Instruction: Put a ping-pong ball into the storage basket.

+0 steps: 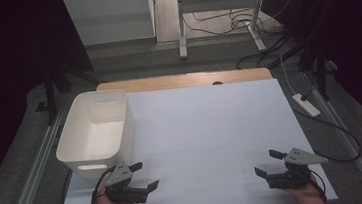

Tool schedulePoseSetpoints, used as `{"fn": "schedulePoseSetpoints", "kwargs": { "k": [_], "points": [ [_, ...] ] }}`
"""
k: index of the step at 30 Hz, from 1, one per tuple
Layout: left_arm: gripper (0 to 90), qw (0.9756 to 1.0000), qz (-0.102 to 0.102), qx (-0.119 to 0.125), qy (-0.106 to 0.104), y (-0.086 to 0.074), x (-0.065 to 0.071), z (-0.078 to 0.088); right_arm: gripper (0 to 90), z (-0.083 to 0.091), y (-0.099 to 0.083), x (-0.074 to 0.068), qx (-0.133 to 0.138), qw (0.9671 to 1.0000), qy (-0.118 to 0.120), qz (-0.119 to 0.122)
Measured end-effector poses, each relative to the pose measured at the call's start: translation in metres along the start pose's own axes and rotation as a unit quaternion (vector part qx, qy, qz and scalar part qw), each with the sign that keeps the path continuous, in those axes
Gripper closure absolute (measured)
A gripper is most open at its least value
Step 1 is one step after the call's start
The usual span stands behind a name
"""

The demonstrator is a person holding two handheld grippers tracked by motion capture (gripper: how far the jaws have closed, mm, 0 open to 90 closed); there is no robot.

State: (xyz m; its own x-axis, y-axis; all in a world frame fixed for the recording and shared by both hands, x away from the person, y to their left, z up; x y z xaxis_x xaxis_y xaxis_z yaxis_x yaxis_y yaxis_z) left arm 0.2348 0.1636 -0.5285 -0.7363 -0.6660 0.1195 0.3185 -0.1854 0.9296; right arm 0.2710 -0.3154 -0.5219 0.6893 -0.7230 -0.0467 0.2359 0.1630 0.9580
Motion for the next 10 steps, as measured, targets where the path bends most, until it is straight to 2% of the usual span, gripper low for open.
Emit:
{"fn": "schedulePoseSetpoints", "kwargs": {
  "k": [10],
  "points": [
    [15.1, 1.0000, 0.000, 0.008, 0.000, 0.0030, -0.0001, 0.0006, 13.4, 0.0002, -0.0009, 0.0000, -0.003, 1.0000, 0.003, 0.001]
  ]
}}
Point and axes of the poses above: each handheld gripper's, and its own axes: z roughly backward along the jaws, y roughly out of its top, x roughly to its right, the point moved 2 cm from there along -z, roughly forward along the jaws, and after that the axes turned 12 degrees about x, right-handed, at the moved point
